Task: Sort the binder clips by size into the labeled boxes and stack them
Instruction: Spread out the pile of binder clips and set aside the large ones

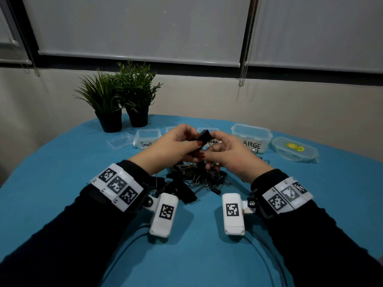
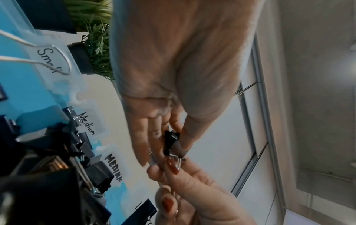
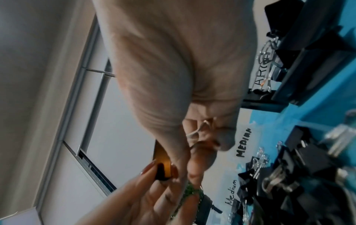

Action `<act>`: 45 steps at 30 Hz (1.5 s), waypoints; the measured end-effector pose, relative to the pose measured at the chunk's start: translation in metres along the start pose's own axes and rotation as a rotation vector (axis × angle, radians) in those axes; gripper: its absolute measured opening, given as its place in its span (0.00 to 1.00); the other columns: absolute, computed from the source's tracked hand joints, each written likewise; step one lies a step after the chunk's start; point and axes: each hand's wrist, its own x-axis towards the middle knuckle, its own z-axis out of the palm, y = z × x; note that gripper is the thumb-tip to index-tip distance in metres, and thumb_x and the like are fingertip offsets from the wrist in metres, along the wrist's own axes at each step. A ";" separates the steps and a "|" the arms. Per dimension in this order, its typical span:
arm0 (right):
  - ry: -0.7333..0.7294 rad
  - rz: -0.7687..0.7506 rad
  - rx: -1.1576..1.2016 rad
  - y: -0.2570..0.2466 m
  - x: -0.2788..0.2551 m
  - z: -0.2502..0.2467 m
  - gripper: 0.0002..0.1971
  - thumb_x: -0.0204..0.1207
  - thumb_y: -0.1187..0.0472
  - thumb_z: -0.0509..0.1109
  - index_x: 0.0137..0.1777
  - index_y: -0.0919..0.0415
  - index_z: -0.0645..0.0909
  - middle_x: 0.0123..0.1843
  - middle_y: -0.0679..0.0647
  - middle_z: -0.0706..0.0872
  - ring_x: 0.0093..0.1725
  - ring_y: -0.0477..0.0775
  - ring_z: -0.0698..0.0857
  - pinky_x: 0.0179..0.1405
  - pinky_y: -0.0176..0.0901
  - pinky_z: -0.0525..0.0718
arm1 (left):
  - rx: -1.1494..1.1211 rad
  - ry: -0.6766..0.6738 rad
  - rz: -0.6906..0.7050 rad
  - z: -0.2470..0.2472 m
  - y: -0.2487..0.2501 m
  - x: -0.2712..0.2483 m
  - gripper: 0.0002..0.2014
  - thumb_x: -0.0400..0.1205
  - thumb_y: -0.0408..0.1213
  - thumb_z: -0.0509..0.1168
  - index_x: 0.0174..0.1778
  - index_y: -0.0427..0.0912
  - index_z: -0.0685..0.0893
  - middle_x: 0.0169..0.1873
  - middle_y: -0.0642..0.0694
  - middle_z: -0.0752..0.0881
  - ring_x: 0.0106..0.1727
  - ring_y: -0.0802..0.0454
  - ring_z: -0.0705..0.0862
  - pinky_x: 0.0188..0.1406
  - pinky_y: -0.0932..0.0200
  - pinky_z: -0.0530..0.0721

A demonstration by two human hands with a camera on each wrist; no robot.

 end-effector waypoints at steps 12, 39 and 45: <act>0.383 0.281 -0.793 0.010 0.014 -0.054 0.12 0.73 0.51 0.64 0.49 0.58 0.79 0.55 0.61 0.84 0.60 0.68 0.79 0.60 0.58 0.82 | 0.820 -0.474 -0.066 -0.001 -0.014 -0.004 0.35 0.75 0.64 0.73 0.76 0.84 0.63 0.87 0.68 0.50 0.88 0.56 0.47 0.88 0.43 0.49; 0.149 -0.038 -0.650 0.001 0.006 -0.024 0.06 0.77 0.59 0.77 0.51 0.48 0.90 0.61 0.44 0.88 0.64 0.44 0.82 0.67 0.41 0.74 | 1.075 -0.173 -0.067 -0.002 0.003 0.016 0.12 0.82 0.57 0.68 0.60 0.66 0.87 0.63 0.57 0.84 0.60 0.53 0.82 0.70 0.49 0.79; 0.067 0.245 -0.790 0.009 0.007 -0.028 0.11 0.76 0.70 0.74 0.51 0.54 0.91 0.51 0.51 0.91 0.54 0.52 0.88 0.57 0.45 0.86 | 1.303 -0.259 -0.154 0.023 0.004 0.052 0.27 0.89 0.45 0.61 0.85 0.47 0.66 0.80 0.43 0.74 0.77 0.42 0.76 0.75 0.49 0.74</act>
